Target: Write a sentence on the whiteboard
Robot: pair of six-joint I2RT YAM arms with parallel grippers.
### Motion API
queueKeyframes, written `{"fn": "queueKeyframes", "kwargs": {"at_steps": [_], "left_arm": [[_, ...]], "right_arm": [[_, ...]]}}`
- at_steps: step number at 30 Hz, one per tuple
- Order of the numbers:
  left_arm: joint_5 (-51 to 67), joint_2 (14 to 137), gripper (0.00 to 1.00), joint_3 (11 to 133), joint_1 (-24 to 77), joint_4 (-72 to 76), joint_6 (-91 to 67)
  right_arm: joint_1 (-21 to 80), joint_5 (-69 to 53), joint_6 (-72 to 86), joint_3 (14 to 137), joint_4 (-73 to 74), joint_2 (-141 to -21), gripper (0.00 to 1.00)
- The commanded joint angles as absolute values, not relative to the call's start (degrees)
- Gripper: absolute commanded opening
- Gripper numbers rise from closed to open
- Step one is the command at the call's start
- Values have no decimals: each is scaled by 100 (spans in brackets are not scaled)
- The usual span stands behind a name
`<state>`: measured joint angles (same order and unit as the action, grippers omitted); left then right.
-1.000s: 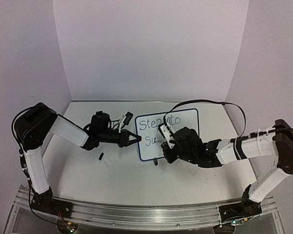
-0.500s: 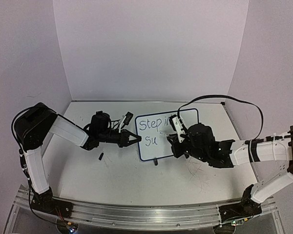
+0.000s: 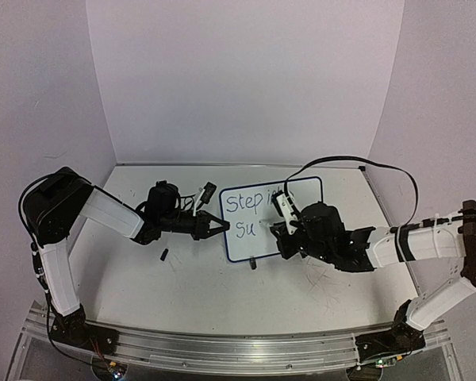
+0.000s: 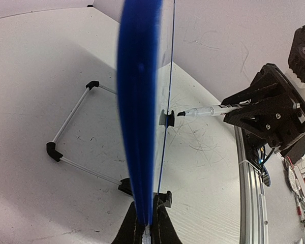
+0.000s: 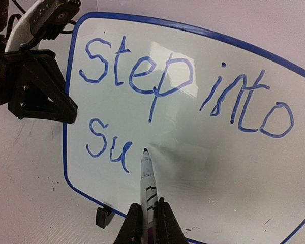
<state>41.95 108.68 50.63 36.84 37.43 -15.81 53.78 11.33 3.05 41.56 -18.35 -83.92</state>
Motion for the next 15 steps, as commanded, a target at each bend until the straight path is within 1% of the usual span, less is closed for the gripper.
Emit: {"fn": "queueKeyframes", "kwargs": {"at_steps": [1,15], "left_arm": [[3728,10882,0,5133,3630,3117,-1215],[3729,10861,0,5157,3634,3068,-1179]], "right_arm": [[5385,1411,356,4387,-1842,-8487,0],[5383,1465,398,4516,-1802,-8721,0]]}}
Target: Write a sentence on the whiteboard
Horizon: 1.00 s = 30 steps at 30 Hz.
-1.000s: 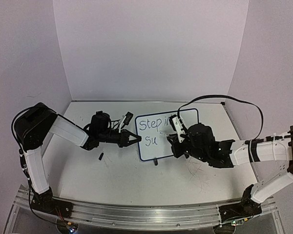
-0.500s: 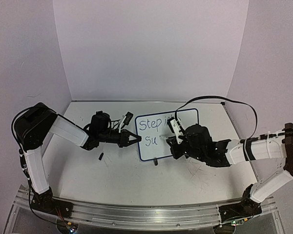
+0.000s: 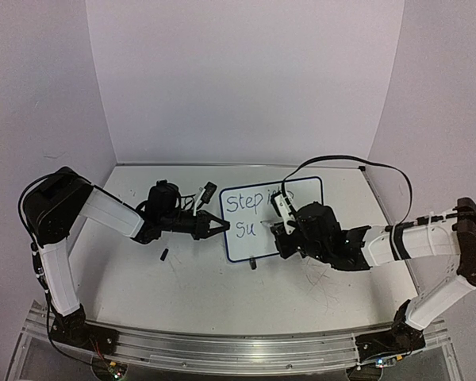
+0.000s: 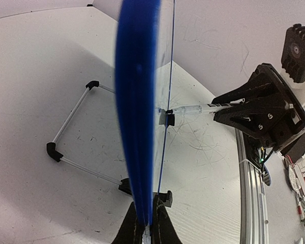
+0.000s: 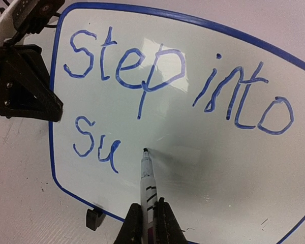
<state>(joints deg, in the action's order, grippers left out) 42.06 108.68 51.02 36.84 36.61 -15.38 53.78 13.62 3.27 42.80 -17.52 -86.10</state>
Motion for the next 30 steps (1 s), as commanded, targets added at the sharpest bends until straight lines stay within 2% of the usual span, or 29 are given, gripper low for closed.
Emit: {"fn": "queueKeyframes", "kwargs": {"at_steps": [1,30], "left_arm": [[3735,10863,0,5159,3630,3067,-1178],[3684,10853,0,5133,3631,3030,-1160]], "right_arm": [[5387,1444,384,4532,-1802,-8731,0],[5392,954,392,4566,-1334,-8820,0]]}}
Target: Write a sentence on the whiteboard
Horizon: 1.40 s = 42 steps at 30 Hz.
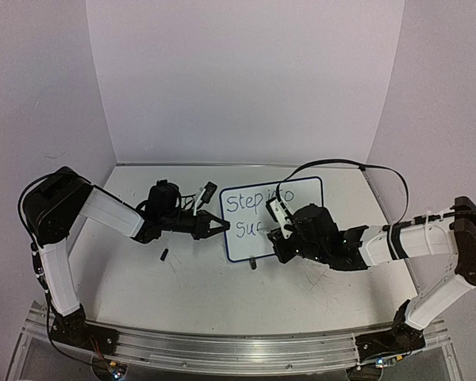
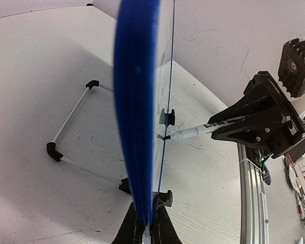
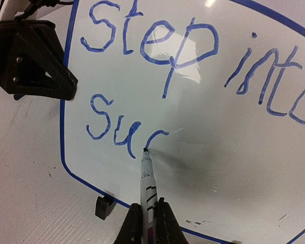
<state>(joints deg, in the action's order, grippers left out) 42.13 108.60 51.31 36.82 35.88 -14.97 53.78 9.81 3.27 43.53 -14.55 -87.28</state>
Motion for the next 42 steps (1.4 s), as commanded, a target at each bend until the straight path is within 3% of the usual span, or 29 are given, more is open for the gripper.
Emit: {"fn": "queueKeyframes", "kwargs": {"at_steps": [1,13,22,42], "left_arm": [[3683,10854,0,5131,3630,3032,-1160],[3668,10841,0,5118,3630,3024,-1165],[3660,10833,0,5114,3630,3023,-1169],[3668,10846,0,5124,3631,2997,-1157]], "right_arm": [[5392,956,395,4570,-1313,-8824,0],[5395,1412,444,4538,-1155,-8719,0],[5360,1428,469,3989,-1771,-7971,0],[5167,1573,580,4363,-1786,-8490,0]]}}
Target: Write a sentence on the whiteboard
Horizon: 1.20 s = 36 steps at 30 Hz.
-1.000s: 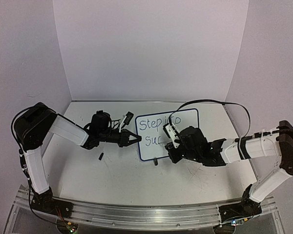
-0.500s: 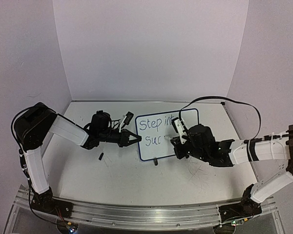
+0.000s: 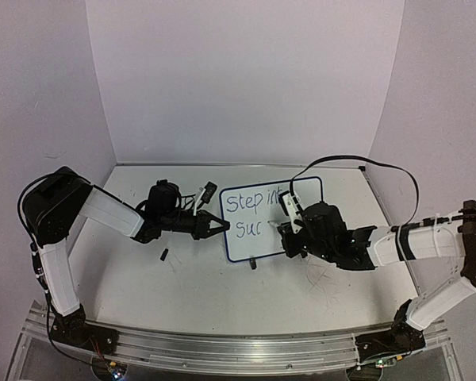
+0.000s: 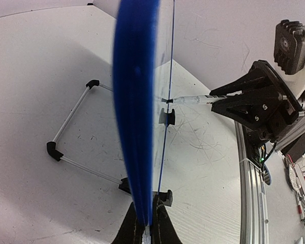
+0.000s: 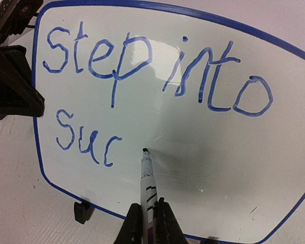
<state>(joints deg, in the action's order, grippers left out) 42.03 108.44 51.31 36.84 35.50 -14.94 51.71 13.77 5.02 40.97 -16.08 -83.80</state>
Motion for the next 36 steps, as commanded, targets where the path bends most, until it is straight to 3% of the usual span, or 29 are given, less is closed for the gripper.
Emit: {"fn": "queueKeyframes", "kwargs": {"at_steps": [1,36], "left_arm": [[3665,10845,0,5124,3633,2997,-1152],[3665,10856,0,5187,3630,2967,-1149]], "right_arm": [[5166,1580,578,4382,-1789,-8505,0],[5246,1072,587,4384,-1390,-8613,0]]}}
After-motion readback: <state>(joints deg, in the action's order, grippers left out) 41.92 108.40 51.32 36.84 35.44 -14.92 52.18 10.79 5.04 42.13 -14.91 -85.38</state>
